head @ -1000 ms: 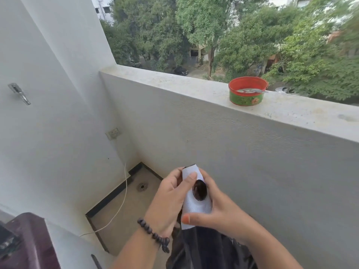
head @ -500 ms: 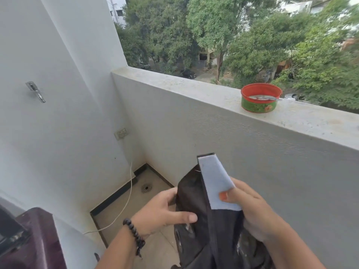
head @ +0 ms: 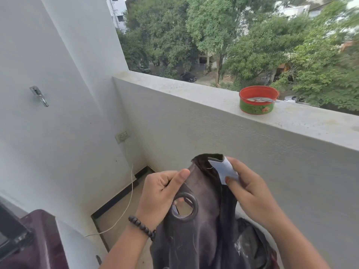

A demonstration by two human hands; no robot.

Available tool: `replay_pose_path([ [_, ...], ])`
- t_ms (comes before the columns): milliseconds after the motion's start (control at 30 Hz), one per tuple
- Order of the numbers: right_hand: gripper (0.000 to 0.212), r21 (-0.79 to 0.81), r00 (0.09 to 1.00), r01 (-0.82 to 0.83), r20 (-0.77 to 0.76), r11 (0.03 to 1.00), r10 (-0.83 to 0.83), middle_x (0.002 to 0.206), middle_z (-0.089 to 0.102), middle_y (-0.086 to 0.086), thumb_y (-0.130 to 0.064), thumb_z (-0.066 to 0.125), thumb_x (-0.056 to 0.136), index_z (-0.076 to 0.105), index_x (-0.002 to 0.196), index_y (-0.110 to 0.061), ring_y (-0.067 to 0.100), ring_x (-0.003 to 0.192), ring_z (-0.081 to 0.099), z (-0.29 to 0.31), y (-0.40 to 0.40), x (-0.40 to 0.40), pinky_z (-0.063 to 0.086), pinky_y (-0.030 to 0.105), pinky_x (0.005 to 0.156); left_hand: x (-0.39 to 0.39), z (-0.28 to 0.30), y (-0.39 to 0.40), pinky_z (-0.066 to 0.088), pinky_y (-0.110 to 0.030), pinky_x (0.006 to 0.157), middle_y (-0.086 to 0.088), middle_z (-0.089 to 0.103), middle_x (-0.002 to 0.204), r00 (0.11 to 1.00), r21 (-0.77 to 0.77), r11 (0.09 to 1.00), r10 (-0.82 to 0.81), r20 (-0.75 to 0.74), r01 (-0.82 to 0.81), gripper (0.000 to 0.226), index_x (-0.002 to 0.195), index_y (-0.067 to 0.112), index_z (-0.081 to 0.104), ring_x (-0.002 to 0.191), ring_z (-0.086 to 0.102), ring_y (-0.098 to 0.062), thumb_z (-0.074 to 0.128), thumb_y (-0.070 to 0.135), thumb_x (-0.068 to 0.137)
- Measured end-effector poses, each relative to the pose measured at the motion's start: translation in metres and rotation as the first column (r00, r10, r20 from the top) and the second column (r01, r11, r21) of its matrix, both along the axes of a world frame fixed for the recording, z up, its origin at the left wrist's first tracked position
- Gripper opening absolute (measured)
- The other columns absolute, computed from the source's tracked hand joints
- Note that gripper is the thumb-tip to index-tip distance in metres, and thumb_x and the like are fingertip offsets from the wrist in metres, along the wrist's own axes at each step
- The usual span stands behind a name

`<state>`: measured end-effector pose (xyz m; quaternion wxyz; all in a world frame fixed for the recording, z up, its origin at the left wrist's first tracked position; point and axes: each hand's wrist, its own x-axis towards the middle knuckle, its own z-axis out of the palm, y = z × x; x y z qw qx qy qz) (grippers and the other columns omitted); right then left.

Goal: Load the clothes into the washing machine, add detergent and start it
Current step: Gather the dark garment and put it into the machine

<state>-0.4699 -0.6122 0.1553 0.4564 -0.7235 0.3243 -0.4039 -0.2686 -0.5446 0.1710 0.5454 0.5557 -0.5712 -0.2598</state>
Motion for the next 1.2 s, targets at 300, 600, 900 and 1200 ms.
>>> replay_pose_path([
  [300,0.058,0.095,0.961,-0.253,0.142,0.963,0.239,0.124,0.062,-0.024,-0.027,0.074,0.085,0.043,0.132,-0.041,-0.001,0.118,0.057,0.007,0.040,0.029,0.045,0.018,0.095,-0.033,0.021,-0.020,0.030,-0.017,0.046,0.007,0.039,0.046,0.922,-0.433,0.846,0.378,0.079,-0.310,0.054,0.052,0.027,0.042,0.044,0.033,-0.003,0.044,0.059,0.094],
  [600,0.041,0.063,0.974,-0.056,0.222,0.996,0.040,0.108,0.072,-0.004,-0.011,0.065,0.085,0.062,0.119,-0.032,0.014,0.104,0.066,0.009,0.030,0.020,0.053,0.035,0.091,-0.007,-0.004,-0.020,0.049,-0.031,0.066,0.012,0.062,0.091,0.990,-0.028,0.999,0.023,-0.136,-0.027,0.074,0.107,0.027,0.053,0.076,0.055,-0.015,0.057,0.086,0.063],
  [900,0.047,-0.116,0.972,0.108,0.220,0.987,-0.080,0.103,0.071,-0.010,-0.003,0.067,0.087,0.062,0.120,-0.036,0.010,0.097,0.067,0.035,0.008,-0.013,0.052,0.022,0.082,0.040,-0.072,0.007,0.055,-0.053,0.090,-0.014,0.075,0.100,0.970,0.478,0.847,-0.163,-0.181,0.232,0.042,0.100,0.003,0.072,0.098,0.070,-0.035,0.080,0.036,0.077],
  [1200,0.032,-0.136,0.834,0.544,0.194,0.828,-0.517,0.072,0.059,-0.018,-0.004,0.070,0.085,0.054,0.098,-0.029,0.004,0.058,0.053,0.012,0.011,0.000,0.037,0.009,0.051,0.014,-0.012,-0.009,0.049,-0.026,0.070,0.006,0.068,0.079,0.998,0.089,0.996,0.027,-0.062,-0.021,0.023,0.085,0.021,0.069,0.076,0.062,-0.009,0.063,0.043,0.090],
])
